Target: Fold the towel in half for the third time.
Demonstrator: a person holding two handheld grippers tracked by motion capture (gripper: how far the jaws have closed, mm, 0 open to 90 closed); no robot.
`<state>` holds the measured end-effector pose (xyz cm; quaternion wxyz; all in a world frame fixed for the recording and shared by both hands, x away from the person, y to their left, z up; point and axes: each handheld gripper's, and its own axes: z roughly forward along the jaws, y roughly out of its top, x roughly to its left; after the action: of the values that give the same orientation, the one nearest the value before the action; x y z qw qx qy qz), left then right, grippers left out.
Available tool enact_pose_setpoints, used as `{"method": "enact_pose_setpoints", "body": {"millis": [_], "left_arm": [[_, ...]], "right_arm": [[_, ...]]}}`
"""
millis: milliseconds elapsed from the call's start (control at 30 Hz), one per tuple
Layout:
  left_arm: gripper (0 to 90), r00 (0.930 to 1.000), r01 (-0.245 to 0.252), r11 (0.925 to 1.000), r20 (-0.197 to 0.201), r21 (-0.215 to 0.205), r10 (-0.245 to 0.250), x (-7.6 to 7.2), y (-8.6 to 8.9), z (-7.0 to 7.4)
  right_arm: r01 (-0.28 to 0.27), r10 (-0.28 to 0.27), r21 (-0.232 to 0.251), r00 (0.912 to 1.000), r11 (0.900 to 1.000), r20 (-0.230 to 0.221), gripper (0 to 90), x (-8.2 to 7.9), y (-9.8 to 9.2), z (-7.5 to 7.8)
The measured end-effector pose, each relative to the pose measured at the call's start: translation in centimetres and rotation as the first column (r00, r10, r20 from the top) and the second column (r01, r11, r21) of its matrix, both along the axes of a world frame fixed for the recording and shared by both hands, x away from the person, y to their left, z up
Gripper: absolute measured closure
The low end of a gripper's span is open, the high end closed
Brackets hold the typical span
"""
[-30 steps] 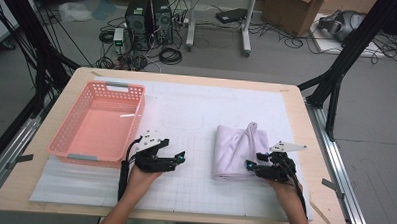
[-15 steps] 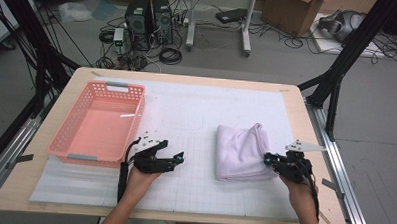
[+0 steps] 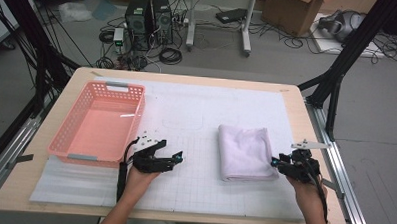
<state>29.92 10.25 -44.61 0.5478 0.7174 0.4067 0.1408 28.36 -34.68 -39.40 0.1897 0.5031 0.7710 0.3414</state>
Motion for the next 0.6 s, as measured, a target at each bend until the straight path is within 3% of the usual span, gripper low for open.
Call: {"method": "enact_pose_setpoints", "body": {"millis": [67,133,200,233,367,467,600], "left_arm": [[20.6,1.0000,0.000,1.0000,0.000,-0.004,0.000,0.0,0.0,0.0],[20.6,1.0000,0.001,1.0000,0.000,-0.004,-0.001,0.0,0.0,0.0],[20.6,1.0000,0.003,1.0000,0.002,-0.008,-0.003,0.0,0.0,0.1],[20.6,1.0000,0.004,1.0000,0.001,-0.007,-0.004,0.0,0.1,0.1],[20.6,1.0000,0.007,0.9999,0.000,-0.009,-0.007,0.0,0.1,0.1],[20.6,0.9999,0.013,0.9999,-0.003,-0.003,-0.013,0.0,0.0,0.0],[20.6,0.9999,0.013,0.9998,0.000,-0.013,-0.013,-0.1,0.0,0.1]], "right_arm": [[0.004,-0.004,-0.001,0.9978,1.000,0.066,57.8,0.5,0.3,0.5],[-0.051,0.049,0.017,0.9931,0.999,0.107,62.7,1.5,1.0,0.6],[-0.147,0.135,0.078,0.9813,0.986,0.137,65.9,3.0,1.8,0.3],[-0.160,0.147,0.083,0.9775,0.984,0.151,65.8,3.7,2.3,0.0],[-0.195,0.188,0.037,0.9709,0.980,0.149,65.8,6.6,4.0,-1.4],[-0.165,0.163,0.010,0.9812,0.986,0.103,66.6,8.3,4.5,-2.6],[-0.062,0.061,0.017,0.9967,0.998,0.053,72.7,9.7,3.4,-3.7]]}}
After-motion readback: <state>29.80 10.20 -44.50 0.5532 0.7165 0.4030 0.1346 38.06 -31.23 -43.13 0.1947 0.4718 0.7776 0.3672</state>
